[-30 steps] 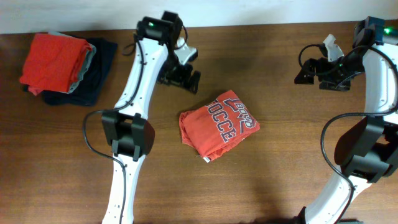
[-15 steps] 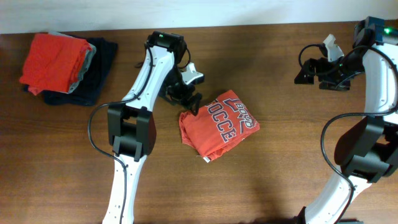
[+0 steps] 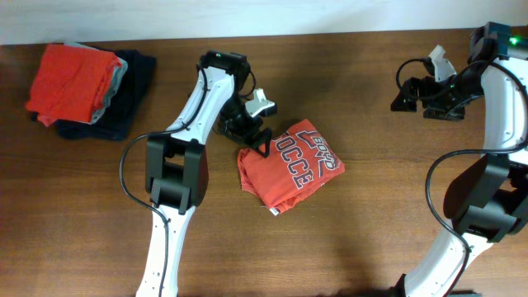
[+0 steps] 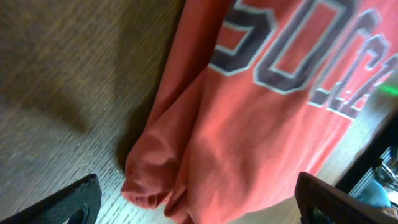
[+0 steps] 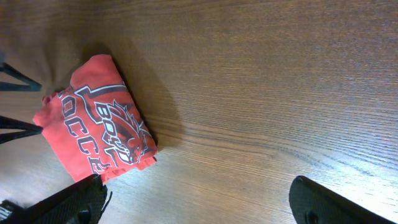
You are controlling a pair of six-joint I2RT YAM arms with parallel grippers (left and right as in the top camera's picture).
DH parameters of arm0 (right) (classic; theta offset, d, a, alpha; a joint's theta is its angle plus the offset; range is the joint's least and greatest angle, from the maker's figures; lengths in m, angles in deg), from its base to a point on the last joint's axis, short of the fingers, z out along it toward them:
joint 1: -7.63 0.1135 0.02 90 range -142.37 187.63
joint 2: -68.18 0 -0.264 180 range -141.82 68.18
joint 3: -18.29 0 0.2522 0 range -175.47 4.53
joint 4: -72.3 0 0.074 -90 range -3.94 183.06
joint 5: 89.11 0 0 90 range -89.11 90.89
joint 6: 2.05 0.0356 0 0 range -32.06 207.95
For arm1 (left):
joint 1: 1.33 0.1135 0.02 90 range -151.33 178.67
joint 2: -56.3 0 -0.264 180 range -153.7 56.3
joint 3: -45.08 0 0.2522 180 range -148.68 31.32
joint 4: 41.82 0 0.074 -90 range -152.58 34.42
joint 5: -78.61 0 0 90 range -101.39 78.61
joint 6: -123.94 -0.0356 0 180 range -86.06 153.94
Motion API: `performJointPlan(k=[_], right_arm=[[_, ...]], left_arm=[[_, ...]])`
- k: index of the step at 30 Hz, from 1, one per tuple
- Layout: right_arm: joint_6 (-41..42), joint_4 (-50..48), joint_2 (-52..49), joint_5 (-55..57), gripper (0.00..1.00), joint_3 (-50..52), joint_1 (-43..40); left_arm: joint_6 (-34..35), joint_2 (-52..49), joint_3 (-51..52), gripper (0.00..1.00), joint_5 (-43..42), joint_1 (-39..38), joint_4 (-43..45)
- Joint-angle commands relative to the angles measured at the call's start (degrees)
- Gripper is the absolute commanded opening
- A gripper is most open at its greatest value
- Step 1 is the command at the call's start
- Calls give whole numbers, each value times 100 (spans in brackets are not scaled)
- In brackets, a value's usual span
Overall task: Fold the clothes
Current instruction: 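Grasp the folded orange shirt bundle with the left gripper and lift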
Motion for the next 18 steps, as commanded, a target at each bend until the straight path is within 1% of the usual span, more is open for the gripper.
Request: performJointPlan(k=[1, 6, 11, 18], right_arm=[[-79, 0, 79, 48, 99, -22, 0], [-79, 0, 79, 48, 99, -22, 0], [-79, 0, 79, 48, 98, -22, 0], [-79, 0, 79, 48, 99, -22, 0]], left_arm=[[136, -22, 348, 99, 175, -33, 164], [553, -22, 811, 99, 243, -44, 549], [614, -22, 1102, 99, 216, -197, 542], [625, -22, 1182, 99, 140, -581, 455]])
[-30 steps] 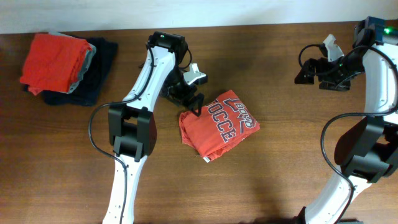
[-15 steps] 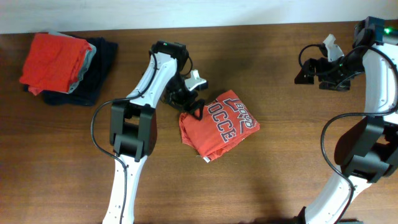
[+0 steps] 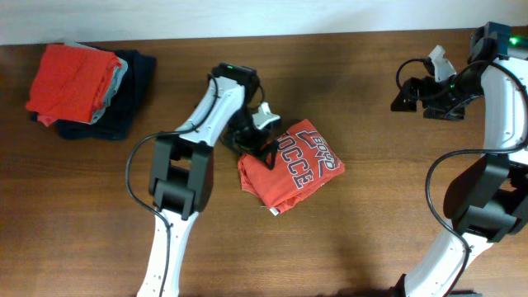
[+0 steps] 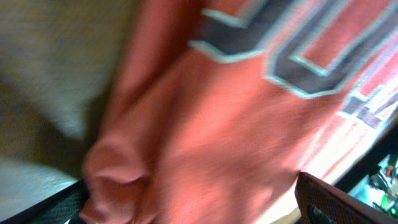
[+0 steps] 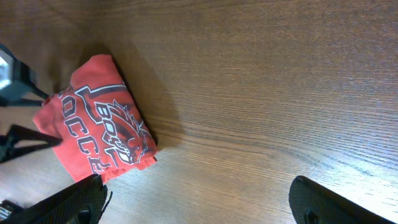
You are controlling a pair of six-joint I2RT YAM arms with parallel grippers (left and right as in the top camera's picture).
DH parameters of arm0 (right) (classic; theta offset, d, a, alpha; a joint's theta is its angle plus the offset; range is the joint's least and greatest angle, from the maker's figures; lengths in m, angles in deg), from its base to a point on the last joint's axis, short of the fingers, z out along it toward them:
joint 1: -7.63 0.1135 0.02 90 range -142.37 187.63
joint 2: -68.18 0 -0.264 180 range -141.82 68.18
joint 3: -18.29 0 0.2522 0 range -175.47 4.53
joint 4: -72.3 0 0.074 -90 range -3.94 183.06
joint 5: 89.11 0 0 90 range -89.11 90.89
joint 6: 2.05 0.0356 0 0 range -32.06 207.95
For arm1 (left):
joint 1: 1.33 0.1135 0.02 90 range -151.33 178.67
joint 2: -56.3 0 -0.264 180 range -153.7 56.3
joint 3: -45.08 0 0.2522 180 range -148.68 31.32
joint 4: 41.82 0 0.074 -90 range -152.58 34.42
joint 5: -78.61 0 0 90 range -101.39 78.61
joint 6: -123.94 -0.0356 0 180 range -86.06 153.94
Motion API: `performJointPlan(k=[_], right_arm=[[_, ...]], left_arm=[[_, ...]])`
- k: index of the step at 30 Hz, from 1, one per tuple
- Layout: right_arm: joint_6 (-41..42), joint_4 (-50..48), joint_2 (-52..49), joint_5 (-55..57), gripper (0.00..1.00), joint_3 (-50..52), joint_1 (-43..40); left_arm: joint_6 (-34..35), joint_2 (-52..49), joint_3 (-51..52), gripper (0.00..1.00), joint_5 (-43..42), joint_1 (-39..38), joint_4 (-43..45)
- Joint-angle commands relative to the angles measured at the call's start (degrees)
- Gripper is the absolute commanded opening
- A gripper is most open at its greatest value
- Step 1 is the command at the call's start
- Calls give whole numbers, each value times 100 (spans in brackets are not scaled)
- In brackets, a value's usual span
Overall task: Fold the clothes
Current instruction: 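Grasp the folded orange shirt bundle with the left gripper and lift, then carry the bundle left and place it on the clothes stack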
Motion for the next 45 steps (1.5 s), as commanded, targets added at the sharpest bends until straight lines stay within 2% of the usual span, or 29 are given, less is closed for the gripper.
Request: performJointPlan(k=[1, 8, 10, 12, 13, 16, 19, 20, 21, 27, 35, 40, 45], right_arm=[[-76, 0, 79, 48, 99, -22, 0], [-76, 0, 79, 48, 99, -22, 0], [-76, 0, 79, 48, 98, -22, 0], [-76, 0, 79, 48, 99, -22, 0], [-76, 0, 79, 48, 99, -22, 0], [-76, 0, 79, 48, 99, -22, 0], [-76, 0, 79, 48, 99, -22, 0], [-76, 0, 79, 48, 99, -22, 0], [-76, 0, 79, 48, 99, -22, 0], [-76, 0, 79, 48, 99, -22, 0], [-76, 0, 79, 48, 99, -22, 0], [-76, 0, 79, 48, 98, -22, 0], [-76, 0, 79, 48, 98, -22, 0]], left_arm=[[44, -264, 258, 99, 24, -297, 52], [44, -278, 258, 99, 142, -442, 57], [46, -284, 258, 93, 153, -442, 57], [46, -286, 258, 70, 153, -442, 59], [46, -286, 258, 61, 153, -442, 59], [44, -286, 258, 40, 153, -442, 66], [44, -289, 258, 23, 153, -442, 81], [44, -289, 258, 15, 153, -442, 83], [46, -289, 258, 1, 153, -442, 98], [238, -282, -66, 1, 151, -435, -92], [258, -282, -1679, 1, 201, -437, -730], [258, -282, -2522, 1, 678, -424, -964], [260, -271, -2916, 0, 1384, -426, -1069]])
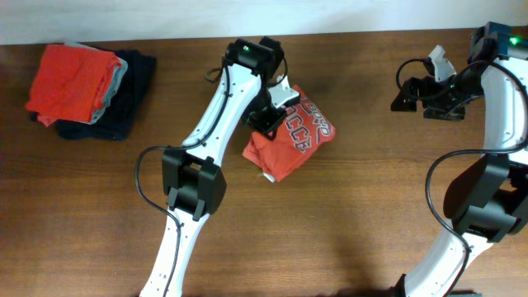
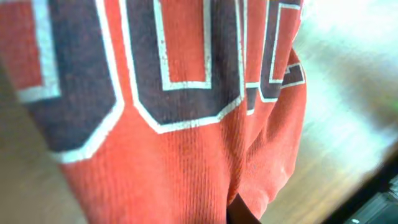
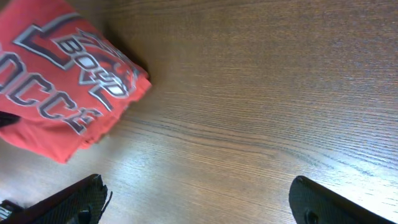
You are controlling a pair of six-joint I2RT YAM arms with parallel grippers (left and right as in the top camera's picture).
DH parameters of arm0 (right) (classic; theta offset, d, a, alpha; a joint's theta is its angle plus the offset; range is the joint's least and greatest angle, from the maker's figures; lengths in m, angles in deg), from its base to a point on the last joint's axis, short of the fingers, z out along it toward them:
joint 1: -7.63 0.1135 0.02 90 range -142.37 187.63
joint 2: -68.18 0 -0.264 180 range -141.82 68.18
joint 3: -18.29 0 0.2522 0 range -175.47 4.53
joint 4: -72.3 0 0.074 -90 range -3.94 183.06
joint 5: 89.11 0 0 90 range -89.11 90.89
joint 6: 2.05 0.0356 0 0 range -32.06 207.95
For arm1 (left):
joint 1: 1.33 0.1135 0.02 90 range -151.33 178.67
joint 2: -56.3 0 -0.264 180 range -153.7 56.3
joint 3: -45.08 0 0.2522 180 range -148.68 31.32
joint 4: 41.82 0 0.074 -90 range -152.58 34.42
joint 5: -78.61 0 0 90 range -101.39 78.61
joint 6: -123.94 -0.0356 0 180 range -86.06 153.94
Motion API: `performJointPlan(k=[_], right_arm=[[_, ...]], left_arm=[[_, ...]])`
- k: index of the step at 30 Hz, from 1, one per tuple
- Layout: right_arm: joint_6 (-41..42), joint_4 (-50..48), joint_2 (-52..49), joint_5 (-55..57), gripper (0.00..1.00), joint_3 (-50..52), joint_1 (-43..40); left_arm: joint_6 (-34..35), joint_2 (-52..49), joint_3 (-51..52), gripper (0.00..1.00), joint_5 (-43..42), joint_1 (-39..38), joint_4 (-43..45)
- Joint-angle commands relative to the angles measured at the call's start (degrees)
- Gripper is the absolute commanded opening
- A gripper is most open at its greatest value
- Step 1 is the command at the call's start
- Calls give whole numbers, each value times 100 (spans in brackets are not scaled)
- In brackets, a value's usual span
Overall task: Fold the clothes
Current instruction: 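Carry the bundle left and place it on the clothes stack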
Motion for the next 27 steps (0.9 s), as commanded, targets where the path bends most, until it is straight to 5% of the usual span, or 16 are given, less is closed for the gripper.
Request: performJointPlan(k=[1, 15, 27], right_arm=[[-79, 0, 79, 48, 99, -22, 0], [-79, 0, 79, 48, 98, -22, 0], [-79, 2, 79, 48, 98, -22, 0]], left_arm=[[37, 46, -225, 0, 643, 9, -15], [13, 98, -232, 0, 2022, 94, 9], [-356, 509, -232, 0, 2026, 1040, 203]])
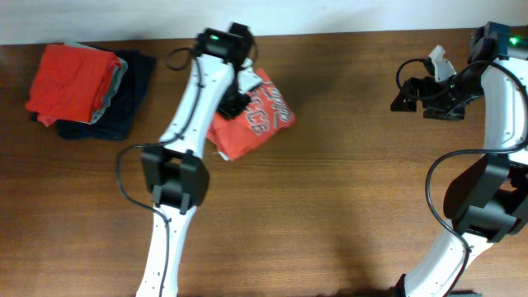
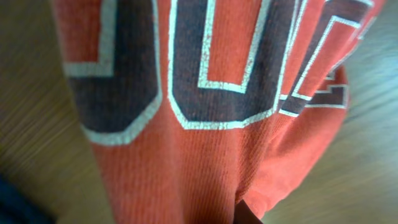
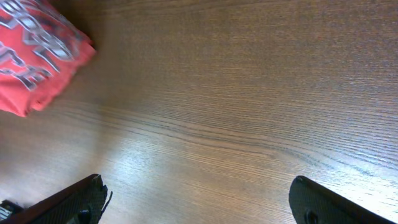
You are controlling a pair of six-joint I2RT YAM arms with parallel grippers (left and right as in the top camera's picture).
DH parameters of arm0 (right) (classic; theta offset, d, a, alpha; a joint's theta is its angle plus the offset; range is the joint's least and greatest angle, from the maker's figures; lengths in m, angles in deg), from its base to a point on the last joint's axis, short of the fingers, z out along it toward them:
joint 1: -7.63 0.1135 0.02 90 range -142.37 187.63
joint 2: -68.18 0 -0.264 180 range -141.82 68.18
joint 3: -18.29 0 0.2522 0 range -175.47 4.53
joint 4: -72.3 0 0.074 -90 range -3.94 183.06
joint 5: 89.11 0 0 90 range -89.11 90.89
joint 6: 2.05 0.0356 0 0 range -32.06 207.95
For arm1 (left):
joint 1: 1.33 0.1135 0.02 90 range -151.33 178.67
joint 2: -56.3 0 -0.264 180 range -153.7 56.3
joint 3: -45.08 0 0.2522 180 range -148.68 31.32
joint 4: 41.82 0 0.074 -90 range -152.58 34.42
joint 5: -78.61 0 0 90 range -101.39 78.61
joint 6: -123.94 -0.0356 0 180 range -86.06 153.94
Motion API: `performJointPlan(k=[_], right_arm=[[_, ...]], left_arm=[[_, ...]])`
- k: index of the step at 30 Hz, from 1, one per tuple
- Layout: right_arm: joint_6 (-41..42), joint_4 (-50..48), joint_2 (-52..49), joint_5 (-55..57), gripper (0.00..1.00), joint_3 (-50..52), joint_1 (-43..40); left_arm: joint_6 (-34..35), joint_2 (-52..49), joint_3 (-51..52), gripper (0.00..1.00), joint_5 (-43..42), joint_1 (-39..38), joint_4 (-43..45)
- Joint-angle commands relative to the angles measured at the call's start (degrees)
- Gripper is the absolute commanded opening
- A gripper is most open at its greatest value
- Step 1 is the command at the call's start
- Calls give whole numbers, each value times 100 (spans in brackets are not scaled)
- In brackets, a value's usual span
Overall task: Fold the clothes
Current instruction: 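Carry the bundle left and place it on the clothes stack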
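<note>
The folded red shirt (image 1: 254,118) with dark lettering hangs tilted, held up over the table left of centre. My left gripper (image 1: 234,99) is shut on the shirt's left edge. In the left wrist view the red shirt (image 2: 205,93) fills the frame, and only one dark fingertip (image 2: 246,213) shows at the bottom. My right gripper (image 1: 410,89) hovers open and empty at the far right, well away from the shirt. The right wrist view catches a corner of the red shirt (image 3: 34,40) at the upper left, with its fingers (image 3: 81,200) spread wide.
A stack of folded clothes (image 1: 82,89), red on top of grey and navy pieces, lies at the table's far left. The wooden table (image 1: 346,206) meets a white wall along the back edge.
My left gripper has carried the red shirt to the left and slightly back, closer to the stack. The right arm has not moved.
My left gripper stood open beside the folded red shirt lying at the table's centre. Then it closed in on the shirt's left edge. Later it held the shirt lifted further back, and now the shirt hangs left of centre toward the stack.
</note>
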Motion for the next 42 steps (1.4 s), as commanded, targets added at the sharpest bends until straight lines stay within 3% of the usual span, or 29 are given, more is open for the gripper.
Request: performJointPlan(k=[1, 14, 29, 42], right_arm=[[-79, 0, 79, 48, 98, -22, 0], [-79, 0, 79, 48, 98, -22, 0], [-79, 0, 79, 48, 99, -22, 0], [-79, 0, 79, 48, 99, -22, 0]], left_arm=[[-157, 479, -133, 0, 127, 332, 76], [-444, 732, -136, 0, 470, 1279, 835], [-688, 752, -728, 0, 610, 2358, 944], [-688, 820, -1187, 0, -289, 3576, 1102]])
